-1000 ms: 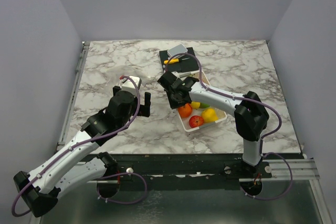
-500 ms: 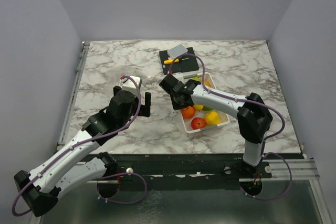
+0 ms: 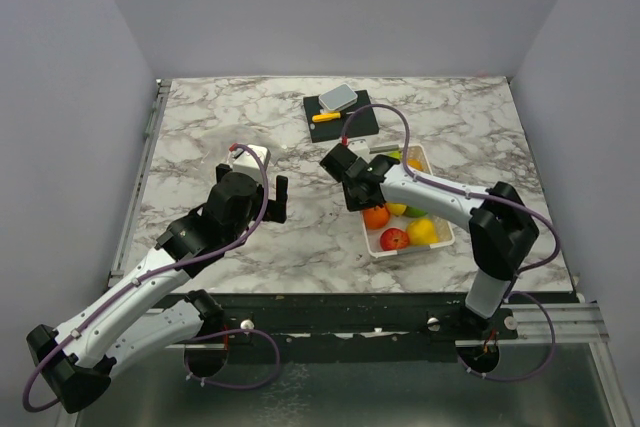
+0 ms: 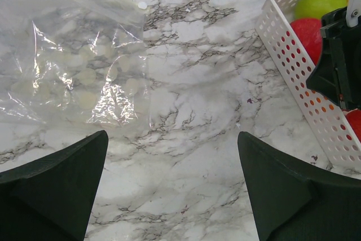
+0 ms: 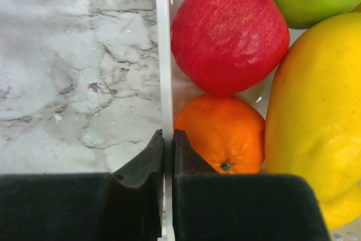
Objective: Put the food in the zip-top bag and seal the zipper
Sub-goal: Move the bin to the center of the board.
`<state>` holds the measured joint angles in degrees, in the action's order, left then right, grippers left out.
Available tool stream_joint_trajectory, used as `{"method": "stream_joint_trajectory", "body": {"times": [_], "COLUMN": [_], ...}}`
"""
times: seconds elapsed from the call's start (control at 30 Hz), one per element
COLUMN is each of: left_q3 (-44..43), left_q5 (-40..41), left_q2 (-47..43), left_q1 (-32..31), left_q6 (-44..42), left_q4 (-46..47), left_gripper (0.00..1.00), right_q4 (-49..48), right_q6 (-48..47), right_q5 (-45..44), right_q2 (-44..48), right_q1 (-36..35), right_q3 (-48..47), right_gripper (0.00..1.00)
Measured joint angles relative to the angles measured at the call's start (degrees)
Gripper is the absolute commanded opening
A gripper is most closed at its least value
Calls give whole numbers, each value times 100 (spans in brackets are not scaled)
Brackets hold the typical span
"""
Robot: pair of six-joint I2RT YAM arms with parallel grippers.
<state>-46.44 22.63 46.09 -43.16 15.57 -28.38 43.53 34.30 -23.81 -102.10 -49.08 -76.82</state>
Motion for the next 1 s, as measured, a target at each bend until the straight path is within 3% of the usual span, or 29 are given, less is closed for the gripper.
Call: {"method": "stream_joint_trajectory", "body": {"times": [0.27, 0.47, 1.0], "left_q3": [0, 0, -186], "left_q5": [-2, 0, 413], "left_q2": [0, 2, 330], "left_q1": [2, 0, 2], "left_q6": [2, 2, 31], "left_q4": [0, 0, -151], "left_gripper": [99, 99, 99], "right_q4": [-35, -68, 44], "right_q6": [-114, -144, -352], "right_q5": [2, 37, 269], "right_q2": [306, 420, 925], "right_q1": [313, 413, 415], "right_q3": [365, 490, -181], "right_gripper": [1, 28, 50]}}
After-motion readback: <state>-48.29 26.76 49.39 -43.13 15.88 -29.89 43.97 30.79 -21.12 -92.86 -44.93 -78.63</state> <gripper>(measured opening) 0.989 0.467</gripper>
